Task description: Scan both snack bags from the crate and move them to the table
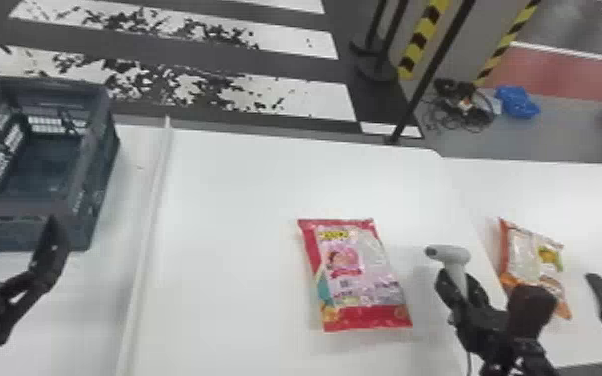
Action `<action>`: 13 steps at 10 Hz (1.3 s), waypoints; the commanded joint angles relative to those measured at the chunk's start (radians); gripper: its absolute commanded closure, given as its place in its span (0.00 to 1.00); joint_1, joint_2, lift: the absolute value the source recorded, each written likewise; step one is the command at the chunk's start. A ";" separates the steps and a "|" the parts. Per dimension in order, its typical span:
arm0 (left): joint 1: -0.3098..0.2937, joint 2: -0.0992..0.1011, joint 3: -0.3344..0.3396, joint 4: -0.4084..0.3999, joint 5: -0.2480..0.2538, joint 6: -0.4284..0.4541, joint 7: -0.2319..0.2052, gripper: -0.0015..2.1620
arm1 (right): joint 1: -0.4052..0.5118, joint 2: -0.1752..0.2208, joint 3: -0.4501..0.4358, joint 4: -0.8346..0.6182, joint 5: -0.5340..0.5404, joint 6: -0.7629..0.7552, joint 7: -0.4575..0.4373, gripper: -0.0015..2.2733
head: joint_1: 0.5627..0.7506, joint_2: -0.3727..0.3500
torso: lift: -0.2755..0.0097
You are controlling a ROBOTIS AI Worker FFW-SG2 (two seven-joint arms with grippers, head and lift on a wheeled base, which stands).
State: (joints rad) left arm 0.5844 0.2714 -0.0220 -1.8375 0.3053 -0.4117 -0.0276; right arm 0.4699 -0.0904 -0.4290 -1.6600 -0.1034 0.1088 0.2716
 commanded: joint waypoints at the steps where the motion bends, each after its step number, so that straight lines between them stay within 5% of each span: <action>1: 0.003 -0.001 0.002 -0.005 0.000 0.000 0.000 0.03 | -0.031 -0.025 -0.001 0.078 0.010 -0.042 0.000 0.99 | 0.70 0.16 | 0.66; 3: 0.003 -0.003 0.004 -0.003 -0.002 0.003 0.000 0.03 | -0.057 -0.051 -0.004 0.141 0.021 -0.088 0.000 0.81 | 0.70 0.13 | 0.66; 6: 0.003 -0.004 0.004 -0.003 -0.003 0.003 0.000 0.03 | -0.091 -0.080 -0.004 0.215 0.044 -0.112 0.006 0.15 | 0.70 0.11 | 0.66; 9: 0.003 -0.006 0.004 -0.002 -0.005 0.003 0.000 0.03 | -0.077 -0.084 -0.016 0.187 0.036 -0.146 0.004 0.05 | 0.70 0.09 | 0.66; 13: 0.009 -0.009 0.004 -0.003 -0.008 -0.003 0.000 0.03 | 0.053 -0.051 -0.047 -0.228 -0.070 0.145 0.155 0.05 | 0.70 0.15 | 0.66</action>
State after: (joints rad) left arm 0.5932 0.2634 -0.0184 -1.8419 0.2977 -0.4139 -0.0276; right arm 0.5156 -0.1431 -0.4682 -1.8409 -0.1586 0.1925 0.4266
